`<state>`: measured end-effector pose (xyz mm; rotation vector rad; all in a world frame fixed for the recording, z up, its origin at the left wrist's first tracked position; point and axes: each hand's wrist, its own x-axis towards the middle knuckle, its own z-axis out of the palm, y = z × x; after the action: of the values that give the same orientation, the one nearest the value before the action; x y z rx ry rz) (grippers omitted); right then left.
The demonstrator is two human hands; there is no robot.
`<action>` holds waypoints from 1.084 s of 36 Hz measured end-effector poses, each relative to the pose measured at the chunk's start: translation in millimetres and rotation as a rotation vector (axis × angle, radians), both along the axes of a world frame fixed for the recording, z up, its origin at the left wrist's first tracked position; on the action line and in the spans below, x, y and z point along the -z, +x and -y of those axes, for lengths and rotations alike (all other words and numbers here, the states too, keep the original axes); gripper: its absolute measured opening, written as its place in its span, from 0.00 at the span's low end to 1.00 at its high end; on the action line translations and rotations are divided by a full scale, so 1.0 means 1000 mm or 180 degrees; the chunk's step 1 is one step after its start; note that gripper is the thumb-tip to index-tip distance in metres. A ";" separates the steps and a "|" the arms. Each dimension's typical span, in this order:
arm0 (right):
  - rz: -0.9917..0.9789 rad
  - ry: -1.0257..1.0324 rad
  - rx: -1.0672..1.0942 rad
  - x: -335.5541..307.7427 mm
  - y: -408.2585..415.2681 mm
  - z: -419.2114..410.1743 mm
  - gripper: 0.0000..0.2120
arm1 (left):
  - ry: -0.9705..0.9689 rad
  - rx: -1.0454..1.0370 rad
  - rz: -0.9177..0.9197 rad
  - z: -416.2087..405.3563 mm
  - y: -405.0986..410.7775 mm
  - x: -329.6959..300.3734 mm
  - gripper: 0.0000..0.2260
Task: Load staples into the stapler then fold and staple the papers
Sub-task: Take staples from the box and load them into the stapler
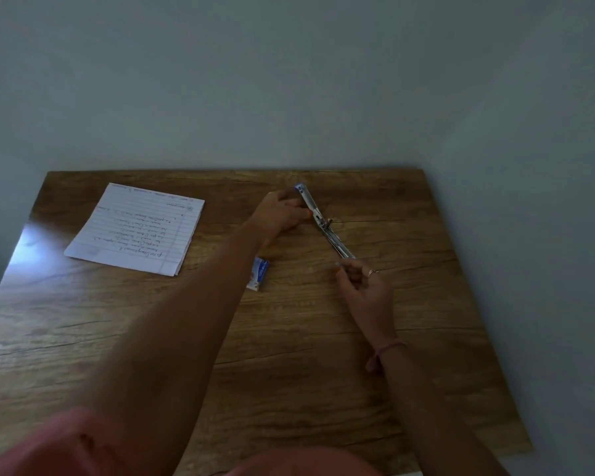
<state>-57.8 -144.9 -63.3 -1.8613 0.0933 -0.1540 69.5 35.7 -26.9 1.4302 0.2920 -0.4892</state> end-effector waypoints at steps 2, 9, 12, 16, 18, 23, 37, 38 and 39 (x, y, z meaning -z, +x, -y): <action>-0.0083 0.0182 0.0101 0.001 0.002 0.001 0.13 | 0.0110 0.0144 0.0056 0.000 0.002 0.002 0.34; -0.0172 0.0547 0.0260 0.001 0.004 0.002 0.13 | 0.0097 0.0254 0.0212 0.005 0.002 0.011 0.28; -0.0033 0.0422 0.0195 0.001 0.003 0.000 0.13 | 0.0120 0.0143 0.0209 0.010 0.002 0.012 0.22; 0.0026 0.0399 0.0164 0.002 0.001 0.000 0.12 | -0.0080 -0.0140 0.0156 0.012 -0.003 0.012 0.14; -0.0042 0.0474 0.0207 0.003 0.002 0.001 0.11 | -0.0258 -0.0201 0.0141 0.014 -0.009 0.011 0.10; -0.0341 0.1122 0.0369 -0.001 0.001 0.004 0.09 | -0.0343 -0.0356 0.0253 0.017 -0.029 0.009 0.05; -0.1240 0.2726 0.0273 -0.027 -0.021 0.011 0.15 | -0.1444 -0.0873 0.0479 0.004 -0.074 0.003 0.11; -0.1290 0.2801 0.0237 -0.030 -0.022 0.011 0.14 | -0.1492 -0.0864 0.0490 0.003 -0.077 0.002 0.11; -0.1343 0.2870 0.0220 -0.032 -0.023 0.012 0.14 | -0.1512 -0.0855 0.0500 0.001 -0.080 0.000 0.12</action>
<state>-80.4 -156.4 -31.6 -0.9634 0.4424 0.2134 -10.9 34.3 -27.3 0.9421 0.2185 -0.2042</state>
